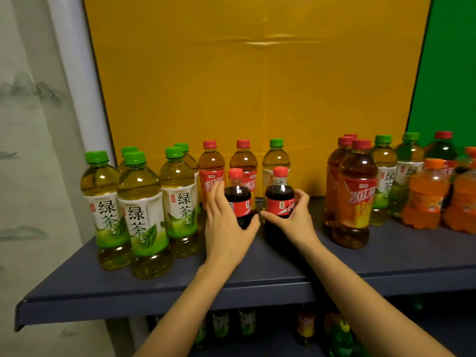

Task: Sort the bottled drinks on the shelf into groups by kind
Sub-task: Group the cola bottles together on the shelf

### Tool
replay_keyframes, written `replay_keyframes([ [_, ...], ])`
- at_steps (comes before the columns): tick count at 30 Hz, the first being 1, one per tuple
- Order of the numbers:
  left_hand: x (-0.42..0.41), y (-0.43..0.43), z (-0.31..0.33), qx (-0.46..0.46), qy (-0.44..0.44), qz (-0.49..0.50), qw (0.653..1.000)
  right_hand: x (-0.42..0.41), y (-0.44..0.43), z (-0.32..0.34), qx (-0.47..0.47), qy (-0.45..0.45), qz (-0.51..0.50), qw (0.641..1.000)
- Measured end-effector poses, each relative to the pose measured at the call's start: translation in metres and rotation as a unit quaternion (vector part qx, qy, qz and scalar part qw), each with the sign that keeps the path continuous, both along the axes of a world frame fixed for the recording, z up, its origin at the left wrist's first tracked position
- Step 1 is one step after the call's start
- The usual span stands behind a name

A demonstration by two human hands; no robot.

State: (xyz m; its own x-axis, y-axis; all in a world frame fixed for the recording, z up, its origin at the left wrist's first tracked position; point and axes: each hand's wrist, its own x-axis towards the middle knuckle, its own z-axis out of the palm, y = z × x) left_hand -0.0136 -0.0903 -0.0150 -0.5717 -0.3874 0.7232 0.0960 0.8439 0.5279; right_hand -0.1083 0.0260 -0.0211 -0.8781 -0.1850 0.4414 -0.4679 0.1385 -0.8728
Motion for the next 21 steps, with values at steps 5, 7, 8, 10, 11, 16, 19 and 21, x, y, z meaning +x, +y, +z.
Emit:
replay_keyframes([
  [5,-0.032,-0.005,-0.007,0.205,-0.061,-0.027,0.977,0.002,-0.001,-0.006,-0.009,-0.016,0.017,1.0],
  [7,-0.037,-0.009,-0.01,0.249,-0.075,-0.041,0.965,0.006,-0.001,-0.007,-0.015,-0.021,0.014,1.0],
  [8,-0.038,-0.01,-0.011,0.259,-0.078,-0.049,0.961,0.009,0.0,-0.007,-0.016,-0.023,0.012,1.0],
  [10,-0.037,-0.012,-0.012,0.262,-0.071,-0.062,0.96,0.014,0.003,-0.007,-0.018,-0.022,0.002,1.0],
  [11,-0.035,-0.011,-0.013,0.26,-0.066,-0.068,0.961,0.017,0.004,-0.008,-0.021,-0.02,-0.004,1.0],
  [16,-0.018,-0.002,-0.01,0.276,-0.047,-0.125,0.952,0.031,0.014,-0.011,-0.047,-0.011,-0.025,0.998],
  [19,-0.011,0.005,-0.013,0.304,-0.028,-0.175,0.936,0.041,0.026,-0.01,-0.079,-0.015,-0.019,0.997],
  [21,-0.007,0.014,-0.014,0.314,-0.009,-0.202,0.928,0.047,0.04,-0.009,-0.102,-0.021,-0.008,0.995],
])
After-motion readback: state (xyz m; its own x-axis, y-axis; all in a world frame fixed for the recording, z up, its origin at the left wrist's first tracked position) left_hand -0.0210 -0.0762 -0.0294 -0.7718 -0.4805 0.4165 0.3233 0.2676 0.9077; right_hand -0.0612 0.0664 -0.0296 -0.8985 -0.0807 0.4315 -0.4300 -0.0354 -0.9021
